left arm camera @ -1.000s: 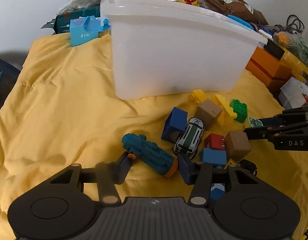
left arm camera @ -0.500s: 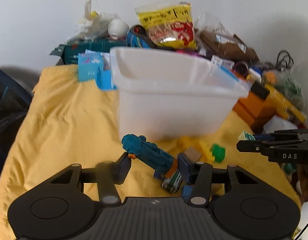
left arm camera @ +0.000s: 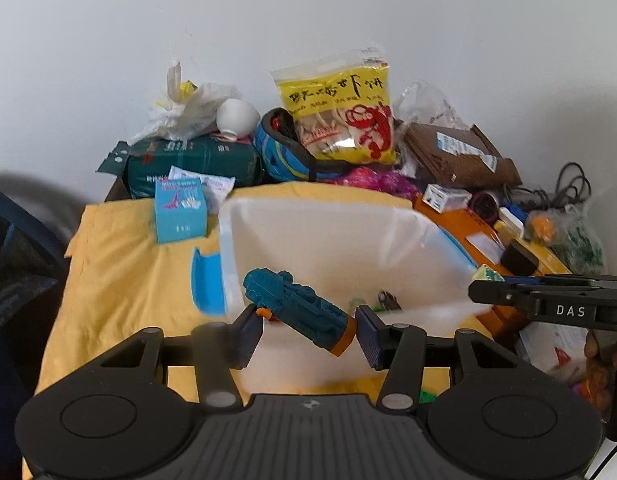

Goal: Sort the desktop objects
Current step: 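Carry the train and frog block over the white bin and open both tools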

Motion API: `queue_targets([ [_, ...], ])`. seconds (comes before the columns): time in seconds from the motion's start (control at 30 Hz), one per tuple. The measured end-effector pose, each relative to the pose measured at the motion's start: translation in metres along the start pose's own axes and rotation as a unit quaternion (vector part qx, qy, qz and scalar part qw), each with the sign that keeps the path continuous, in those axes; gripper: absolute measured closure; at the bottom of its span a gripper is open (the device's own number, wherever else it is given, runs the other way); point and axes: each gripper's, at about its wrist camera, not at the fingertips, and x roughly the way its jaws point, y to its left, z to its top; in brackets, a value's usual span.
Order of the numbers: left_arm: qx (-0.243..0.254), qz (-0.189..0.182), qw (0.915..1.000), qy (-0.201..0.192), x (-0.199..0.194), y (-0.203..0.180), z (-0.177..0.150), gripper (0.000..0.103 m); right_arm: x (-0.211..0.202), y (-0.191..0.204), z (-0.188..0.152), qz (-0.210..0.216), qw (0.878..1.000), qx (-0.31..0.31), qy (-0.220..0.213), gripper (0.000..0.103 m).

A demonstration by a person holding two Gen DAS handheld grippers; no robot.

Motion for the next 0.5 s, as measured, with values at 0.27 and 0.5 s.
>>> queue_targets([
  [0.27,0.004,0.010,0.9999,0.012,0.025,0.003,0.034,0.048,0.020,-0.016,0.032,-0.022,1.000,0.016,0.007,0.067],
  [0.5,-0.003,0.017,0.9993,0.034,0.049,0.009,0.049,0.048,0.040,-0.024,0.041,-0.034,0.999,0.020,0.030,0.067],
])
